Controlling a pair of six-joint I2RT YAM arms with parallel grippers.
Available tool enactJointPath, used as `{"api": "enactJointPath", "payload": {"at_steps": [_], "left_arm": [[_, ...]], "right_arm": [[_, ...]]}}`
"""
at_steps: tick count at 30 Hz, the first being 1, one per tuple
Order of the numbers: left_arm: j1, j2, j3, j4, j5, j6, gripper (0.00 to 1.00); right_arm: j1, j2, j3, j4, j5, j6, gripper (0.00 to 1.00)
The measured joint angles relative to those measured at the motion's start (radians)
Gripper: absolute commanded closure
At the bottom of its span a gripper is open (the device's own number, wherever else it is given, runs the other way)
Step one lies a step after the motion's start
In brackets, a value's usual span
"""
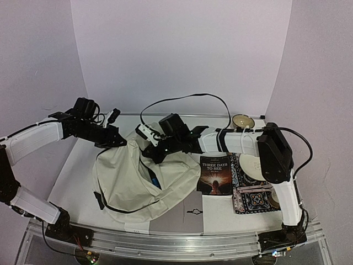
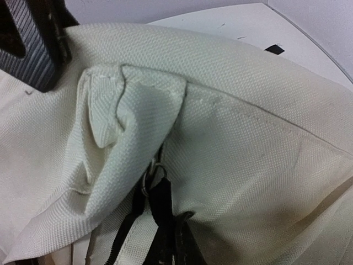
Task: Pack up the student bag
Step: Grab the lower front pocket of the student bag, then zip the lower front pocket of the student bag.
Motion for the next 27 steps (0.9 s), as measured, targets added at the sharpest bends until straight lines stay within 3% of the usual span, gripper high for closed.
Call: {"api": "enactJointPath", "payload": {"at_steps": [16,27], "left_arm": [[0.004,0.012,0.0,-0.005,-0.155,-0.113,1.0],[0.077,0.019,0.0,-0.025,-0.226,-0.197,1.0]], "right_arm": [[0.087,-0.262,-0.221,-0.042,0.159,-0.028,1.0],[0.138,-0.349,-0.437,-0.105,0.249,-0.014,1.0]]}}
